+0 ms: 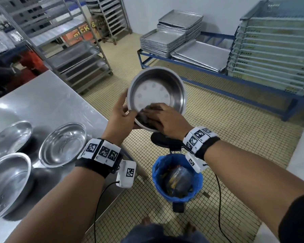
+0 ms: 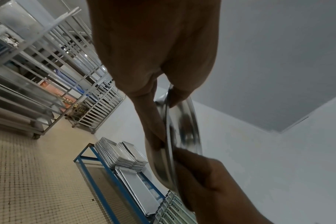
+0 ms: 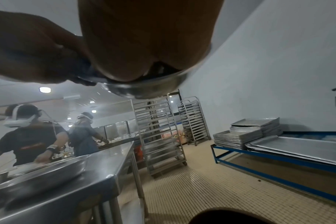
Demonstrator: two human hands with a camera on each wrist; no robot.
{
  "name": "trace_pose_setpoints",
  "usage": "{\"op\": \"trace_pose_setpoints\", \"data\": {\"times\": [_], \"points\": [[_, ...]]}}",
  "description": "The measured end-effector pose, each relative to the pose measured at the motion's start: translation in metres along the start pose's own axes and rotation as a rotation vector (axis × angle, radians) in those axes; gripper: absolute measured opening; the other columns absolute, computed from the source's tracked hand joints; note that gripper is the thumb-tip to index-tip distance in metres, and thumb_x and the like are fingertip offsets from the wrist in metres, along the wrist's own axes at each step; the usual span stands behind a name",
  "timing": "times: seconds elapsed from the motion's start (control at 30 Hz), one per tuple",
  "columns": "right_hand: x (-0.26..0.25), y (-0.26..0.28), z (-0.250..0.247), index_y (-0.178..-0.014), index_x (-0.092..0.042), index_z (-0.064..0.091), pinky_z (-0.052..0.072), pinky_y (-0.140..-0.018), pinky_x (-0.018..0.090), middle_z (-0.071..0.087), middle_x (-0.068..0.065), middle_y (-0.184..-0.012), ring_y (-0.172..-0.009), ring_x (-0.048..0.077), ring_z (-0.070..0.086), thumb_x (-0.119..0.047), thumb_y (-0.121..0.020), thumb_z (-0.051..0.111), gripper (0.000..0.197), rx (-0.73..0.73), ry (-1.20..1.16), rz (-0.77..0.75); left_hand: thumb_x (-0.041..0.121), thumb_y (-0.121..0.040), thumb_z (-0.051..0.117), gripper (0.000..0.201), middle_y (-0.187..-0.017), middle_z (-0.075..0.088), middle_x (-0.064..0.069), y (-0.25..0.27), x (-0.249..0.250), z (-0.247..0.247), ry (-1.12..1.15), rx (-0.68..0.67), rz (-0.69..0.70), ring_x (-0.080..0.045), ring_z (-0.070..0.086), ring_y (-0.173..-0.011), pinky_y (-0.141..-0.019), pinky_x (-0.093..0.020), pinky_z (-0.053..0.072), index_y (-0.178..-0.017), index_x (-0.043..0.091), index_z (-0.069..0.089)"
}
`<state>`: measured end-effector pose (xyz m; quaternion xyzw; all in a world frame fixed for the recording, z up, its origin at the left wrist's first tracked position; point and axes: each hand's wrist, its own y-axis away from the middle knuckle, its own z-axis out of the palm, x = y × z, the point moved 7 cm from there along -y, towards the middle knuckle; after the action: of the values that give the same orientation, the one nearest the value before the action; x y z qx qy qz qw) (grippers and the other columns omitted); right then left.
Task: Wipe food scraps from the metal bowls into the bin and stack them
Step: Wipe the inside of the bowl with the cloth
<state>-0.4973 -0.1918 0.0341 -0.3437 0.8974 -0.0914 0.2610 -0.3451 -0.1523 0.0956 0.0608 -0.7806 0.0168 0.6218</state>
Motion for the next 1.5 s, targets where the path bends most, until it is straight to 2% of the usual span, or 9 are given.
{"op": "trace_pose_setpoints", "data": {"times": [0.1, 0.27, 0.63, 0.77, 0.87, 0.97, 1.13, 1.33, 1.5], "points": [[0.008, 0.012, -0.008, -0.145, -0.037, 0.053, 0.053, -0.096, 0.043, 0.055, 0.007, -0.136, -0.118, 0.024, 0.057, -0.044, -0.104, 0.045, 0.043, -0.046, -0.048, 0.091, -0.011, -0.099, 0.05, 0.072, -0.121, 0.07, -0.015, 0.0, 0.006, -0.007, -0.035, -0.012, 0.041, -0.032, 0.079, -0.087, -0.067, -0.045, 0.066, -0.155, 0.033, 0.042], [0.02, -0.005, -0.056, -0.142, -0.01, 0.058, 0.057, -0.093, 0.052, 0.062, 0.012, -0.14, -0.124, 0.036, 0.056, -0.022, -0.102, 0.048, 0.043, 0.385, 0.16, 0.105, -0.009, -0.098, 0.05, 0.076, -0.123, 0.068, -0.017, 0.002, 0.008, -0.002, -0.114, -0.043, 0.057, -0.032, 0.079, -0.083, -0.068, -0.051, 0.066, -0.154, 0.041, 0.042], [0.023, 0.022, -0.007, -0.134, -0.014, 0.067, 0.048, -0.106, 0.043, 0.067, 0.007, -0.134, -0.127, 0.029, 0.059, -0.037, -0.103, 0.045, 0.044, 0.117, 0.253, -0.122, -0.005, -0.096, 0.055, 0.078, -0.134, 0.065, -0.005, -0.005, 0.007, -0.006, -0.237, 0.009, 0.166, -0.032, 0.076, -0.101, -0.065, -0.048, 0.066, -0.152, 0.048, 0.042], [0.019, 0.037, 0.007, -0.132, -0.018, 0.067, 0.052, -0.102, 0.045, 0.07, 0.003, -0.128, -0.121, 0.027, 0.061, -0.042, -0.103, 0.038, 0.047, 0.034, 0.159, -0.069, -0.002, -0.093, 0.056, 0.081, -0.138, 0.064, 0.006, -0.001, 0.002, -0.002, -0.348, 0.033, 0.221, -0.022, 0.066, -0.124, -0.088, -0.048, 0.064, -0.15, 0.053, 0.041], [0.016, 0.051, 0.013, -0.136, -0.021, 0.063, 0.057, -0.093, 0.044, 0.068, 0.002, -0.128, -0.122, 0.025, 0.058, -0.036, -0.104, 0.046, 0.04, -0.025, 0.111, -0.072, -0.006, -0.093, 0.057, 0.076, -0.139, 0.065, 0.003, -0.001, -0.007, 0.0, -0.422, 0.056, 0.27, -0.009, 0.062, -0.123, -0.102, -0.031, 0.056, -0.157, 0.033, 0.043], [0.011, 0.071, 0.017, -0.132, -0.019, 0.066, 0.061, -0.083, 0.039, 0.068, 0.003, -0.128, -0.119, 0.026, 0.06, -0.019, -0.092, 0.073, 0.041, -0.007, 0.168, -0.123, -0.009, -0.094, 0.055, 0.072, -0.125, 0.067, 0.004, 0.0, -0.011, 0.0, -0.456, 0.086, 0.304, 0.001, 0.062, -0.101, -0.085, -0.004, 0.048, -0.158, 0.023, 0.044], [0.018, 0.093, 0.017, -0.137, -0.014, 0.061, 0.061, -0.078, 0.045, 0.066, 0.008, -0.126, -0.118, 0.028, 0.057, -0.013, -0.095, 0.067, 0.042, 0.045, 0.11, -0.008, -0.005, -0.094, 0.049, 0.073, -0.107, 0.064, 0.012, 0.0, -0.009, -0.008, -0.384, 0.145, 0.256, -0.022, 0.069, -0.082, -0.068, -0.044, 0.062, -0.154, 0.036, 0.044], [0.012, 0.058, -0.008, -0.138, -0.009, 0.061, 0.061, -0.085, 0.038, 0.062, 0.011, -0.136, -0.126, 0.029, 0.053, -0.014, -0.095, 0.067, 0.044, 0.272, 0.245, -0.001, -0.003, -0.097, 0.055, 0.066, -0.112, 0.062, 0.013, 0.002, -0.002, 0.002, -0.403, 0.152, 0.307, 0.005, 0.062, -0.088, -0.069, 0.0, 0.044, -0.156, 0.024, 0.044], [0.011, 0.072, 0.007, -0.134, -0.01, 0.064, 0.059, -0.081, 0.034, 0.063, 0.009, -0.136, -0.127, 0.028, 0.053, -0.015, -0.088, 0.076, 0.048, 0.22, 0.254, -0.053, -0.007, -0.091, 0.053, 0.076, -0.116, 0.064, 0.008, -0.003, -0.005, -0.009, -0.329, 0.188, 0.268, -0.015, 0.063, -0.105, -0.077, -0.011, 0.053, -0.156, 0.03, 0.044]]}}
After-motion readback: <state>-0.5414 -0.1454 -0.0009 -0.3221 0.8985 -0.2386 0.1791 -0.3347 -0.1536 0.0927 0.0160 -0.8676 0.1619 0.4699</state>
